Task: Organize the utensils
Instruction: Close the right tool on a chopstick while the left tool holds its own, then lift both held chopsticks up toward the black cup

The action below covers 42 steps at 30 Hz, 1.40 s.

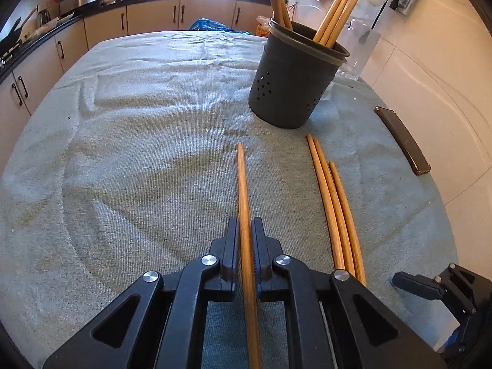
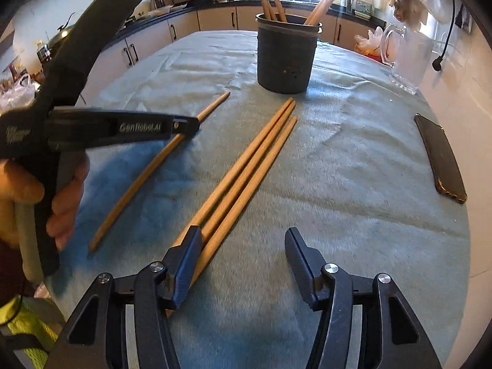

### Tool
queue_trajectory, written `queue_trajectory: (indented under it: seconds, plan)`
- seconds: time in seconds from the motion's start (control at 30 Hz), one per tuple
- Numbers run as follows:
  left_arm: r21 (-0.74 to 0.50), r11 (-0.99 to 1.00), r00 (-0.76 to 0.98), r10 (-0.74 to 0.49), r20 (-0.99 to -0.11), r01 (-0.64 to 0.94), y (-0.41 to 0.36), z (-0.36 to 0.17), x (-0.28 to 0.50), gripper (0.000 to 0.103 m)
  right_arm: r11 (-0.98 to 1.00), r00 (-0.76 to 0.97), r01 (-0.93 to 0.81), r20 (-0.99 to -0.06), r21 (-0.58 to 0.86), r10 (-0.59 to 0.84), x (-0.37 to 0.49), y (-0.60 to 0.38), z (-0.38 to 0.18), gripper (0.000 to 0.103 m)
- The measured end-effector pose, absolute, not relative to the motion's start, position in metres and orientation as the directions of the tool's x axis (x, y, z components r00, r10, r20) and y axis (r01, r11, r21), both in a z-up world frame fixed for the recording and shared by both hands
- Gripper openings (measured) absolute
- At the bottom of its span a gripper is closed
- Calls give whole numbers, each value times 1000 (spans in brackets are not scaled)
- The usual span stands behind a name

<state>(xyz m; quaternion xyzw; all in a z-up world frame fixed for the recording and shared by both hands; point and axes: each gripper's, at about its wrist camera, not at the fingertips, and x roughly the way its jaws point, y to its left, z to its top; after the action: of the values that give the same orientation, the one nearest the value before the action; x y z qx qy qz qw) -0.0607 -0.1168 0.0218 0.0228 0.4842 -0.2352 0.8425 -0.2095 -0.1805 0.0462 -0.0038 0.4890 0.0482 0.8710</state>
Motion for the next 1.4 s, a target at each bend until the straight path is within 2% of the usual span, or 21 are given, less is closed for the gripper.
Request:
queue_trajectory:
  seconds: [0.3, 0.53, 0.83, 0.87, 0.93, 1.17, 1.4]
  plan:
    - [-253, 881, 373, -409, -833, 401, -111, 20, -51, 9, 998, 487, 55, -873, 8, -20, -208, -217, 44, 53]
    - [-247, 888, 266, -364, -892, 388, -127, 24, -21, 9, 1000, 450, 17, -893, 18, 8, -163, -215, 43, 31]
    - [-209, 892, 267, -332, -905, 401, -147, 24, 7, 9, 1000, 425, -19, -905, 14, 21, -95, -217, 41, 29]
    - [-210, 892, 273, -335, -902, 400, -146, 23, 6, 9, 1000, 428, -19, -904, 15, 21, -92, -217, 41, 27]
    - [-211, 887, 291, -347, -892, 411, -148, 23, 4, 5, 999, 440, -25, -897, 20, 29, -89, -215, 41, 9]
    - [-221, 890, 370, -376, -849, 399, -134, 45, -11, 5, 996, 493, 5, -867, 87, 73, -93, -226, 54, 7]
    - [-211, 881, 493, -419, -763, 423, -114, 106, -49, 5, 996, 641, 11, -765, 86, 59, -134, -232, 116, 7]
